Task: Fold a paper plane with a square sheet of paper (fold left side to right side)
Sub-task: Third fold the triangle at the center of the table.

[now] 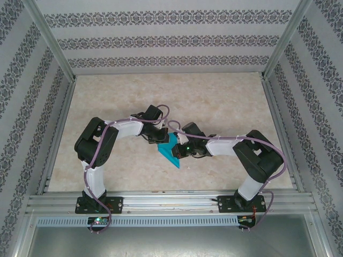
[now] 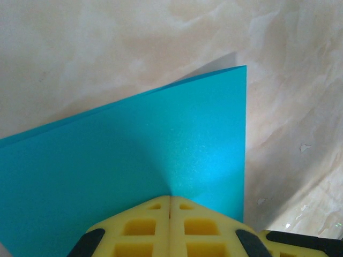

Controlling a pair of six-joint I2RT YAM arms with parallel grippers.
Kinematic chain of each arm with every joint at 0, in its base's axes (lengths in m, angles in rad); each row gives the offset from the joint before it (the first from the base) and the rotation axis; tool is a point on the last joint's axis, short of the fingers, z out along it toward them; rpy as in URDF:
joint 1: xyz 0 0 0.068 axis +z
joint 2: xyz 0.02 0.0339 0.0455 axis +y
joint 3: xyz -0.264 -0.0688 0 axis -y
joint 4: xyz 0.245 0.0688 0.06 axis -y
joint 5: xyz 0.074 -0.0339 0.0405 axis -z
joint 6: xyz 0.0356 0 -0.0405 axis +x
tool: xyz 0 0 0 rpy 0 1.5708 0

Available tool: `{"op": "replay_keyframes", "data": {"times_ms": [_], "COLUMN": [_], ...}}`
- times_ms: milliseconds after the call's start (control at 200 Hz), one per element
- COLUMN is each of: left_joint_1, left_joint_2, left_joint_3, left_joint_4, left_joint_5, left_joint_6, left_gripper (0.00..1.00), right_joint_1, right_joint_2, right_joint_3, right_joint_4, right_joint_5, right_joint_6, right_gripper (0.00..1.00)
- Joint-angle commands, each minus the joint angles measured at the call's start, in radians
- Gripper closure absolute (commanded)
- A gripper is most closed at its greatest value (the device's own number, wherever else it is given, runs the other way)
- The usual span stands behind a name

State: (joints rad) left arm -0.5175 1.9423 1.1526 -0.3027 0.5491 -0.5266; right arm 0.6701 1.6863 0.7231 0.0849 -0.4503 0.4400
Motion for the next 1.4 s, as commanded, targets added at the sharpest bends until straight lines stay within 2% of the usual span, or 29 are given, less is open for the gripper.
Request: {"op": "replay_keyframes", "data": {"times_ms": [0, 570, 1394], "left_joint_1": [-0.020, -0.020, -0.022], "left_joint_2": [0.045, 0.035, 0.035], "left_joint_3": [-0.012, -0.023, -0.024], "left_joint_4": [-0.042, -0.040, -0.039], "left_joint_5": [-0.037, -0.037, -0.038], "left_joint_6": [0.000, -0.001, -0.003], "left_gripper": [0.97, 0.97, 0.97], "right_joint_1": [0.004, 0.031, 0.025], "right_joint_2": [-0.040, 0.009, 0.016], "right_joint_3": [0.001, 0.022, 0.039], "right_joint_4": [-0.002, 0.006, -0.005], "right_joint_5": [-0.007, -0.033, 0.010], "right_joint_6": [0.004, 0.005, 0.006], "right_gripper": [1.00, 1.00, 1.00]}}
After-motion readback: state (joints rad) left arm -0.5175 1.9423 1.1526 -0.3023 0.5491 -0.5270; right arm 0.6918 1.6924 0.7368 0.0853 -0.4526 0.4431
